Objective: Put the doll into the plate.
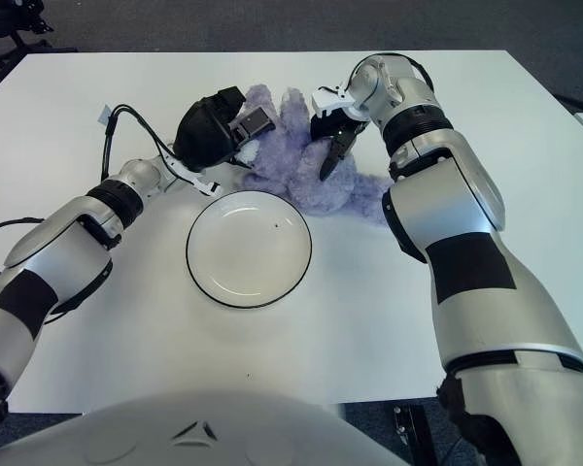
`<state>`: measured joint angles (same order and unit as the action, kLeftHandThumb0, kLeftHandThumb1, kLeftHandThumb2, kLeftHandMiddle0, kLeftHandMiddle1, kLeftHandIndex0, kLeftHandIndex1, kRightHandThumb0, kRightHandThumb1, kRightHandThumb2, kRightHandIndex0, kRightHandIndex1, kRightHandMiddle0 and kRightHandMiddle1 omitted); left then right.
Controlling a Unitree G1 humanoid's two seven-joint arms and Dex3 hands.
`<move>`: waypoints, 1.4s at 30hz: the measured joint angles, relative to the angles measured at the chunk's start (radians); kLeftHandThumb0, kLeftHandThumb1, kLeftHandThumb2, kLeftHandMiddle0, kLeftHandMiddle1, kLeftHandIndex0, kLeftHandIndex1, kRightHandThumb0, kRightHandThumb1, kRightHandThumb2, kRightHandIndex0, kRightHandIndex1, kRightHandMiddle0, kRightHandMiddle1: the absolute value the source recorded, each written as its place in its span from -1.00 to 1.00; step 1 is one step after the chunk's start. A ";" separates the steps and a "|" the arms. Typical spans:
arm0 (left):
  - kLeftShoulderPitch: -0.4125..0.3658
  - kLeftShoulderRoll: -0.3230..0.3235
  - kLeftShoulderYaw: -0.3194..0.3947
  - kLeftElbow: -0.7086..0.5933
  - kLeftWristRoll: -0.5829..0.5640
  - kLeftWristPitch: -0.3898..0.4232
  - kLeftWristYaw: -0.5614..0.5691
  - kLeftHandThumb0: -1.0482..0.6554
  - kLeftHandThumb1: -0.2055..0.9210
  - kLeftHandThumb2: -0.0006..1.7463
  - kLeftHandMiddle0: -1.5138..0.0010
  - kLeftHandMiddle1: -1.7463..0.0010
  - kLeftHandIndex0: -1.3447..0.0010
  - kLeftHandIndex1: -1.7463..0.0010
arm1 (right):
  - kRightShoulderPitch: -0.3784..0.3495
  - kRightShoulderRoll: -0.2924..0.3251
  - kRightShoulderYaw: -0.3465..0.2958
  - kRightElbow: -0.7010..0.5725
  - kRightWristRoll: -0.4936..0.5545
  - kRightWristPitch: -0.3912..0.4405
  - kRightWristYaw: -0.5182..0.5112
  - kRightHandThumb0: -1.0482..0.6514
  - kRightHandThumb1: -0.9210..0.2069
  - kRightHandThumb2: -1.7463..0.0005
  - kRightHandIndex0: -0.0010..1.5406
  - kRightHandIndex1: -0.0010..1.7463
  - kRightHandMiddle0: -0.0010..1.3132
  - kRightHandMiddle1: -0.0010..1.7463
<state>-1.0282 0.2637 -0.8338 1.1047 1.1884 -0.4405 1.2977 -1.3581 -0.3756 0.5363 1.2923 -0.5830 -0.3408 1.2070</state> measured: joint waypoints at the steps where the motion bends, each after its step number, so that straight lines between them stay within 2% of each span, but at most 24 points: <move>1: 0.000 0.000 0.000 0.000 0.000 0.000 0.000 -0.26 0.22 0.06 -0.32 -1.00 0.05 -0.73 | 0.000 0.000 0.001 0.000 -0.001 -0.004 0.000 -0.26 -0.98 0.99 -0.16 -0.98 -0.32 -0.94; 9: -0.001 -0.003 0.000 0.002 0.000 0.000 0.000 -0.26 0.21 0.07 -0.32 -1.00 0.05 -0.74 | 0.000 0.000 0.011 0.001 -0.016 -0.029 -0.037 -0.25 -1.00 0.99 -0.12 -0.98 -0.23 -0.93; 10: -0.001 -0.003 0.000 0.002 0.000 0.000 0.000 -0.27 0.21 0.09 -0.32 -1.00 0.06 -0.76 | 0.001 0.000 0.011 0.000 -0.017 -0.029 -0.040 -0.16 -0.99 0.99 -0.08 -0.72 -0.16 -0.74; 11: -0.001 -0.003 0.000 0.002 0.000 0.000 0.000 -0.27 0.20 0.11 -0.32 -1.00 0.08 -0.77 | 0.004 -0.001 0.012 -0.006 -0.026 -0.016 -0.074 -0.02 -1.00 0.98 -0.06 -0.31 -0.09 -0.43; 12: -0.001 -0.003 0.000 0.003 0.000 0.000 0.000 -0.27 0.20 0.12 -0.32 -1.00 0.09 -0.79 | 0.008 -0.001 0.012 -0.012 -0.030 -0.006 -0.109 0.07 -0.98 0.96 -0.06 -0.01 -0.01 -0.28; 13: -0.001 -0.003 0.000 0.003 0.000 0.000 0.000 -0.27 0.19 0.12 -0.32 -1.00 0.09 -0.79 | 0.012 -0.002 0.012 -0.019 -0.036 0.008 -0.150 0.10 -0.97 0.95 -0.06 0.09 0.03 -0.23; 14: -0.001 -0.003 0.000 0.004 0.000 0.000 0.000 -0.27 0.19 0.13 -0.32 -1.00 0.10 -0.80 | 0.017 -0.003 0.012 -0.027 -0.042 0.022 -0.193 0.14 -0.63 0.52 -0.11 0.40 0.01 0.03; 17: -0.001 -0.003 0.001 0.006 -0.001 0.001 0.000 -0.27 0.19 0.15 -0.31 -1.00 0.11 -0.82 | 0.036 -0.008 0.010 -0.055 -0.060 0.066 -0.318 0.20 -0.17 -0.06 -0.16 0.79 -0.01 0.36; 20: -0.001 -0.002 0.001 0.007 -0.002 0.003 0.000 -0.27 0.18 0.15 -0.31 -1.00 0.11 -0.82 | 0.062 -0.013 0.008 -0.087 -0.069 0.105 -0.430 0.21 -0.02 -0.25 -0.18 0.92 -0.02 0.47; 23: -0.002 -0.002 0.002 0.007 -0.004 0.003 0.000 -0.27 0.18 0.16 -0.31 -1.00 0.11 -0.83 | 0.091 -0.019 0.008 -0.117 -0.072 0.137 -0.521 0.22 0.03 -0.31 -0.18 0.97 -0.03 0.51; 26: -0.006 -0.004 0.002 0.006 -0.006 0.003 -0.001 -0.26 0.21 0.15 -0.31 -1.00 0.14 -0.84 | 0.126 -0.030 -0.020 -0.143 -0.051 0.132 -0.575 -0.11 -0.09 -0.31 0.13 0.99 -0.16 0.84; 28: -0.006 -0.004 0.004 0.006 -0.008 0.003 -0.001 -0.26 0.23 0.12 -0.31 -1.00 0.14 -0.83 | 0.158 -0.043 -0.048 -0.160 -0.025 0.112 -0.615 -0.19 -0.12 -0.31 0.21 0.99 -0.19 0.92; 31: -0.006 -0.002 0.005 0.006 -0.012 0.002 -0.002 -0.26 0.25 0.09 -0.31 -1.00 0.14 -0.82 | 0.201 -0.059 -0.074 -0.177 -0.002 0.087 -0.657 -0.24 -0.14 -0.31 0.27 1.00 -0.21 0.97; 37: -0.006 -0.003 0.005 0.005 -0.019 0.002 -0.003 -0.25 0.27 0.07 -0.31 -1.00 0.15 -0.81 | 0.224 -0.066 -0.080 -0.193 0.012 0.076 -0.675 -0.27 -0.14 -0.32 0.30 1.00 -0.22 1.00; 39: -0.006 -0.005 0.007 0.003 -0.025 -0.001 -0.006 -0.22 0.66 -0.41 -0.31 -1.00 0.13 -0.65 | 0.237 -0.072 -0.080 -0.217 0.006 0.076 -0.701 -0.27 -0.14 -0.32 0.29 1.00 -0.22 1.00; 41: -0.006 -0.007 0.013 0.003 -0.037 -0.006 -0.011 -0.21 0.83 -0.62 -0.31 -1.00 0.12 -0.59 | 0.265 -0.083 -0.080 -0.260 -0.007 0.073 -0.769 -0.27 -0.14 -0.32 0.28 1.00 -0.22 1.00; 42: -0.006 -0.008 0.017 0.003 -0.045 -0.009 -0.014 -0.21 0.86 -0.66 -0.30 -1.00 0.13 -0.58 | 0.284 -0.088 -0.080 -0.288 -0.016 0.074 -0.814 -0.27 -0.14 -0.32 0.28 1.00 -0.22 1.00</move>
<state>-1.0337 0.2561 -0.8168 1.1074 1.1436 -0.4491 1.2834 -1.0745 -0.4639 0.4559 1.0043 -0.5992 -0.2670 0.3932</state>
